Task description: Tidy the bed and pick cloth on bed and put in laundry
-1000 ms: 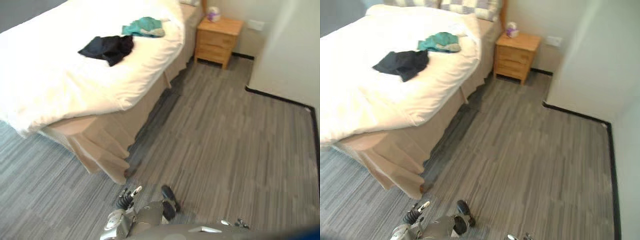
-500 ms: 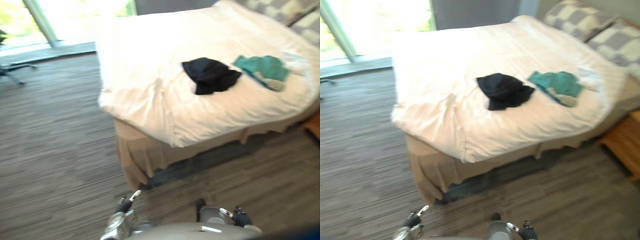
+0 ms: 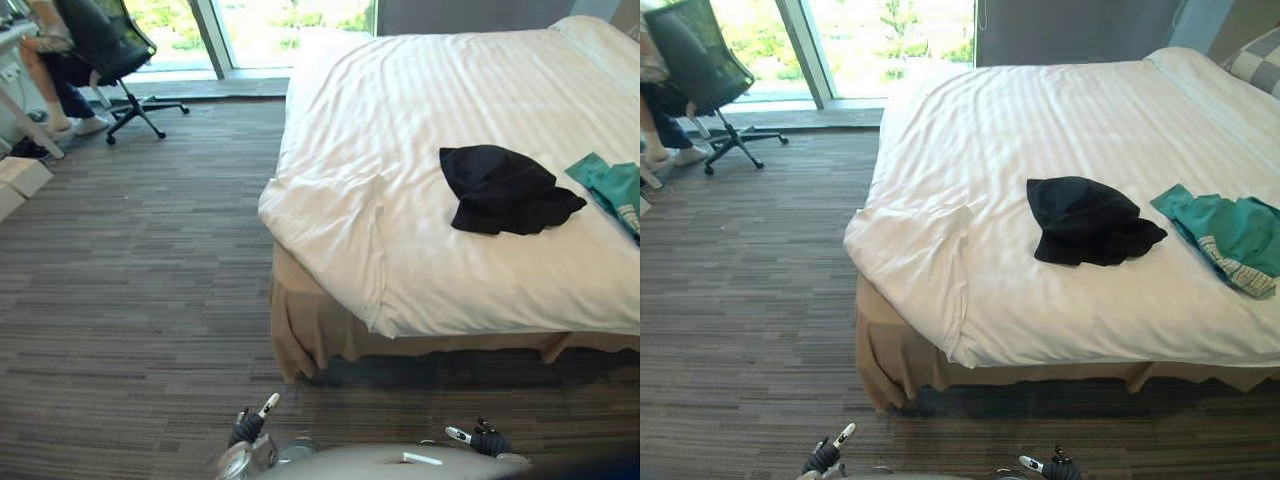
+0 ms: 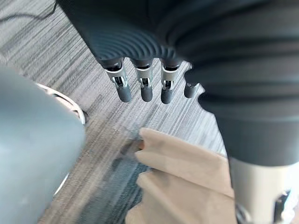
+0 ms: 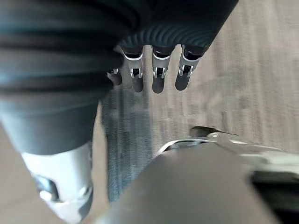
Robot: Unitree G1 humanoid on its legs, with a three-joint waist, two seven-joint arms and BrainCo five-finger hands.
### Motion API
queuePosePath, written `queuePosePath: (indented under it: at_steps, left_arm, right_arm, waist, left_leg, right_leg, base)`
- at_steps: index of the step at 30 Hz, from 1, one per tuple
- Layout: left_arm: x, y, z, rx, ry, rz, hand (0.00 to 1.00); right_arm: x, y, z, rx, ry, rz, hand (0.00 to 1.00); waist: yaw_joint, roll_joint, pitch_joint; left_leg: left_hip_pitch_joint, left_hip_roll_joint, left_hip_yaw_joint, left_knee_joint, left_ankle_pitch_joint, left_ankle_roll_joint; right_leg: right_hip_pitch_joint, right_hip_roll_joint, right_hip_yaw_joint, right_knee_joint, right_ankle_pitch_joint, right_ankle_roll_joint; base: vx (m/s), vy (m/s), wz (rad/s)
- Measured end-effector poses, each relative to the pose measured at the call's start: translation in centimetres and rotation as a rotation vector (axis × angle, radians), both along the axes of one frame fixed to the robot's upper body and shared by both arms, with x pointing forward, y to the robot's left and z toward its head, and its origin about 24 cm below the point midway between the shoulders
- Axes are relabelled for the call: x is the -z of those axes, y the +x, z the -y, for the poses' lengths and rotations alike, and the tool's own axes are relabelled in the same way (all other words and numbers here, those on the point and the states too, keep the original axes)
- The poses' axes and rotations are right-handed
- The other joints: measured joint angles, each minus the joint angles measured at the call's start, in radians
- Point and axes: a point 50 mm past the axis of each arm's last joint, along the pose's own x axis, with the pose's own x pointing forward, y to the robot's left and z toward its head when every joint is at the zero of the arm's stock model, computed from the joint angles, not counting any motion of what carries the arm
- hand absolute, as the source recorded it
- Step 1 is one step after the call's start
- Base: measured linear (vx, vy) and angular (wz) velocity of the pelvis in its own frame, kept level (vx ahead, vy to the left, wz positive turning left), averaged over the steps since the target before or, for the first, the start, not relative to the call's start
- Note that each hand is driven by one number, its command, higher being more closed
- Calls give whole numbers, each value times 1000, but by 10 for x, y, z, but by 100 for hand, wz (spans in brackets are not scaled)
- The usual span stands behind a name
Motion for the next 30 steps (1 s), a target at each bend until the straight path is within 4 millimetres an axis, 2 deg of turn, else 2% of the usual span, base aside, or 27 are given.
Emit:
queuePosePath:
  at_steps: [6, 9, 12, 14, 17, 19, 23, 25, 28, 30]
  left_arm:
    - [0, 8, 3, 90, 5, 2, 0]
    - [-1, 11, 4, 116, 11, 18, 0]
    - [-2, 13, 2, 20, 19, 15, 0]
    - [-4, 17, -5, -62, 63, 19, 0]
    - [-12, 19, -29, -298, 141, 38, 0]
    - [-25, 23, -52, -463, 219, 102, 0]
    - [-46, 26, -86, -675, 300, 226, 0]
    - [-61, 27, -105, -805, 332, 333, 0]
    - [-82, 27, -132, -876, 409, 443, 0]
    - [-113, 40, -158, -810, 503, 586, 0]
  right_arm:
    - [2, -7, 0, 38, 7, -22, 0]
    - [2, -8, -2, 99, 25, -10, 0]
    - [2, -6, 0, 136, 30, 3, 0]
    - [2, -7, 0, 143, 30, 4, 0]
    - [3, -10, -2, 152, 37, -7, 0]
    - [3, -15, -1, 190, 59, -16, 0]
    - [4, -21, 0, 224, 73, -24, 0]
    - [4, -31, 3, 263, 71, -48, 0]
    - [4, -34, 4, 271, 68, -51, 0]
    - [3, -37, 4, 273, 65, -48, 0]
  waist:
    - [6, -10, -4]
    - [-14, -8, -8]
    - [-15, -1, -11]
    - [-15, -1, -9]
    - [-16, -6, -4]
    - [-10, -4, -3]
    - [-11, -5, -6]
    - [-8, 11, -14]
    - [-1, 18, -25]
    - [15, 14, -31]
  left_leg:
    - [28, -27, 57, -5, 10, 15]
    - [68, -37, 58, -57, 34, 13]
    - [71, -20, 93, -76, 35, 12]
    - [72, -9, 112, -89, 34, 10]
    - [71, -1, 126, -94, 36, 4]
    - [78, 4, 136, -103, 42, -1]
    - [71, 8, 134, -114, 48, -9]
    - [71, 9, 132, -127, 52, -13]
    - [74, 13, 132, -138, 52, -15]
    - [75, 18, 134, -141, 52, -19]
  right_leg:
    - [11, -21, 54, -34, 25, 12]
    - [14, -24, 62, -21, 25, 13]
    - [-32, -21, 54, 9, 25, 12]
    - [-36, -18, -6, -13, 51, 10]
    - [-18, -5, -22, -79, 85, 4]
    - [2, -12, -91, -120, 96, 11]
    - [1, -3, -106, -144, 120, 8]
    - [1, -1, -122, -144, 124, 13]
    - [1, 4, -128, -144, 127, 9]
    - [7, 8, -136, -139, 128, 9]
  base:
    - [22, 47, -26]
    - [-31, -3, -13]
    - [-91, -4, -27]
    - [-126, -30, -22]
    - [-130, -35, -15]
    - [-83, -38, -23]
    - [-40, -39, -4]
    - [38, -7, 12]
    - [77, 4, 5]
    - [114, 8, 4]
